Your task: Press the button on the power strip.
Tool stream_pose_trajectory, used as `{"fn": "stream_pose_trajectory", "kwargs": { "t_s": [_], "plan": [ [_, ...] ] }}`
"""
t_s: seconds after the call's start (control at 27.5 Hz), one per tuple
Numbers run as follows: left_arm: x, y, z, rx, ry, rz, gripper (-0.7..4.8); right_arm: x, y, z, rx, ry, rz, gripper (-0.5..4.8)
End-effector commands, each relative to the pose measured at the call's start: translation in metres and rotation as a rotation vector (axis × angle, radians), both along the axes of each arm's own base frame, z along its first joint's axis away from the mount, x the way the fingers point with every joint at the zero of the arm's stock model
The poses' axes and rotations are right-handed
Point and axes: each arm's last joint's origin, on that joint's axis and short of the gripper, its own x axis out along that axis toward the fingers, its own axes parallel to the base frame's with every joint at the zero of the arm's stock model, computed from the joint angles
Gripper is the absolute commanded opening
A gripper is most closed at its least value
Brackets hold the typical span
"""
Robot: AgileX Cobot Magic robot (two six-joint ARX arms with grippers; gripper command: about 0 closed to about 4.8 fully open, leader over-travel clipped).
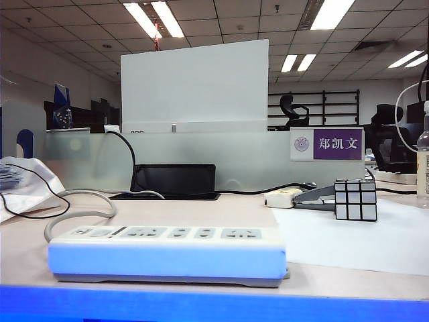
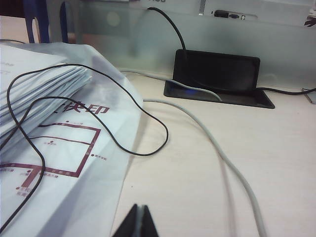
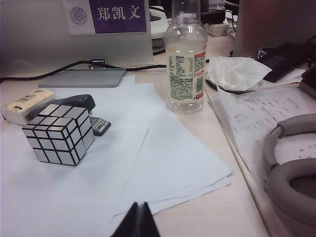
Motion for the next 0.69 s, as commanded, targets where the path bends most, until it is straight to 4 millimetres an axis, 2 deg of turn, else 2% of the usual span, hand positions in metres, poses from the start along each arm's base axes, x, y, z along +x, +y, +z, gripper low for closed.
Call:
{"fn": "stream_pose_trajectory", "kwargs": {
  "t_s": [0.04,0.36,0.47,0.62,0.69],
  "plan": [
    [0.000,0.000,0.002,0.000,-0.017,0.001,-0.05,0.000,0.000,0.001,0.002,-0.012,0.001,0.00],
    [0.000,0.000,0.002,0.000,-0.018,0.002,-0.05,0.000,0.001,0.002,0.009,-0.021,0.023,0.00],
    [0.000,0.000,0.002,-0.013,-0.018,0.002,-0.05,0.000,0.002,0.004,0.122,-0.042,0.064,0.00],
    [0.000,0.000,0.003,-0.062,-0.018,0.003,-0.05,0.000,0.007,0.007,0.325,-0.060,0.227,0.00],
    [0.000,0.000,0.003,-0.110,-0.018,0.005,-0.05,-0.001,0.011,0.010,0.349,-0.067,0.348,-0.01]
  ]
}}
